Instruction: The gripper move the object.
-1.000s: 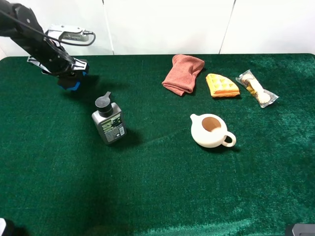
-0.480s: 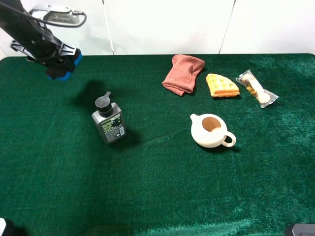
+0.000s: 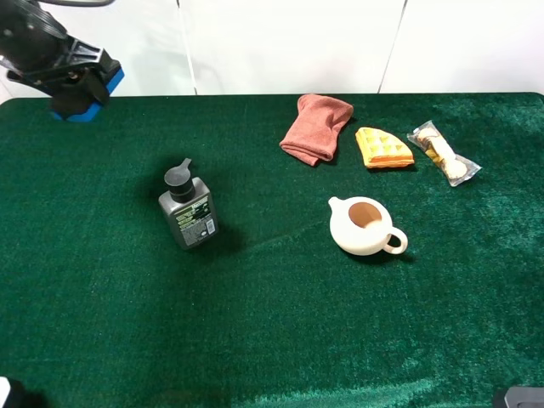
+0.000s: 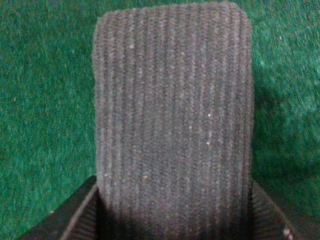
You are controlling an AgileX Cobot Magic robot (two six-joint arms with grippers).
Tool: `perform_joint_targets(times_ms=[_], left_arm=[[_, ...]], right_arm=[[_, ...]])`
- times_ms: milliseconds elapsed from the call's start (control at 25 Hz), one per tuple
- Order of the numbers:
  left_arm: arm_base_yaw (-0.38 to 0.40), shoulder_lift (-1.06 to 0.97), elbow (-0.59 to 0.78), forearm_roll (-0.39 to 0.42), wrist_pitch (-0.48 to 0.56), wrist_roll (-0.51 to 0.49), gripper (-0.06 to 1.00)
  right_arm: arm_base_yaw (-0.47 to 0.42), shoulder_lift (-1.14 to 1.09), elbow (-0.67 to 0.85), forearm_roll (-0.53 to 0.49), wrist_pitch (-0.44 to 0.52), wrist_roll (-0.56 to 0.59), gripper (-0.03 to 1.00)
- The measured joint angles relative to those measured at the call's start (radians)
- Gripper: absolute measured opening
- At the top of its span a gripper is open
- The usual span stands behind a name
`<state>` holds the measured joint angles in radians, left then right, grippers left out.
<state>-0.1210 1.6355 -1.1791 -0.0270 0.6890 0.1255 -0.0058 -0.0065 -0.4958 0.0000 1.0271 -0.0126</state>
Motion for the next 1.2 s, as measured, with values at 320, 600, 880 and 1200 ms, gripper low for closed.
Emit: perform_joint_targets(times_ms=[320, 600, 880, 1200], left_arm=[[-0.001, -0.079, 0.0, -0.002, 0.176, 0.0, 0.57], [-0.089, -0.108, -0.014, 0.027, 0.261, -0.016, 0.57], [-0.236, -0.113, -0.045, 0.083, 0.284, -0.099, 0.57], [-0.405, -0.115, -0.046, 0.104, 0.285, -0.179, 0.57]], right_arm=[[0.0, 0.0, 0.0, 0.0, 0.0, 0.0, 0.7], [0.0, 0.0, 0.0, 0.0, 0.0, 0.0, 0.7], [0.0, 0.0, 0.0, 0.0, 0.0, 0.0, 0.7], [0.0, 0.0, 0.0, 0.0, 0.0, 0.0, 0.7]])
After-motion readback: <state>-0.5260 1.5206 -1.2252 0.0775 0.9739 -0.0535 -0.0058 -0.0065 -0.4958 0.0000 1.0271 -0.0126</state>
